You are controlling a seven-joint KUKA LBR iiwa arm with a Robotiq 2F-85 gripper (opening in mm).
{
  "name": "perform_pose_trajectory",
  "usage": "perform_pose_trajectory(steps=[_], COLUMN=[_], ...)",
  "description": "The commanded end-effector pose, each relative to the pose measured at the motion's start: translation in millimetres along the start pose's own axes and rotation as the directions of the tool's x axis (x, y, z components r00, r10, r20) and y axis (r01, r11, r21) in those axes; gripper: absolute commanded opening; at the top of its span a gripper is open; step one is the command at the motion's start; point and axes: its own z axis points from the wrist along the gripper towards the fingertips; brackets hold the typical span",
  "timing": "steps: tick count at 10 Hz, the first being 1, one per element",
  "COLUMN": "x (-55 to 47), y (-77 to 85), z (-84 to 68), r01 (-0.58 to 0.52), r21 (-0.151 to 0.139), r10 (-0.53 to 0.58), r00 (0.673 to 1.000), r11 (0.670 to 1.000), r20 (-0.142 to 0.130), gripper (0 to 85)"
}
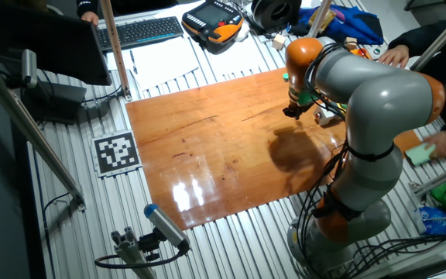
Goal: Press the button horizontally
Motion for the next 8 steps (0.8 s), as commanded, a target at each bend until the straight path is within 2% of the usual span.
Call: perform_pose_trajectory(steps=[1, 8], x=[0.2, 4.1], y=[0.1, -0.7], z=[0.1, -1.2], r01=[0.001, 0.004], r21=[0.003, 0.007], r10=[-0.001, -0.004], r00=[1.000, 1.000], r11=[1.000, 1.000], r20=[-0.003, -0.003], gripper=[0.0, 0.0])
